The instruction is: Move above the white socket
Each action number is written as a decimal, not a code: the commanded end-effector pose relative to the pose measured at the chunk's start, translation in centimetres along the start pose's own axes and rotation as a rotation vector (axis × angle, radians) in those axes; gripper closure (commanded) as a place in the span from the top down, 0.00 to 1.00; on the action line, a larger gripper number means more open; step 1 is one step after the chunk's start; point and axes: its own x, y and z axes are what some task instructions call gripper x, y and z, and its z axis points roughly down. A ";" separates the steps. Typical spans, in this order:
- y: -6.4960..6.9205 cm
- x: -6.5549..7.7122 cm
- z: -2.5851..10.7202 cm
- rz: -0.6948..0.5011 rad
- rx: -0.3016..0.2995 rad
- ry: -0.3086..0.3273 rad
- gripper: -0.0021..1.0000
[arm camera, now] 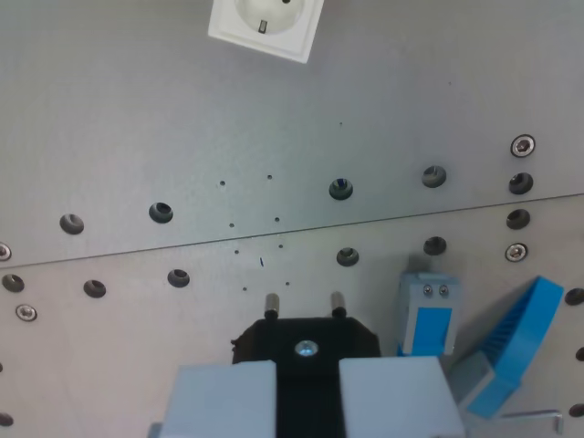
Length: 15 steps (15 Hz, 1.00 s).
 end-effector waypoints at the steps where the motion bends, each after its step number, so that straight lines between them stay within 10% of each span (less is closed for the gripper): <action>1: -0.1 0.4 1.2 0.062 -0.001 0.047 0.00; 15: -0.7 2.0 6.9 0.175 0.007 0.087 0.00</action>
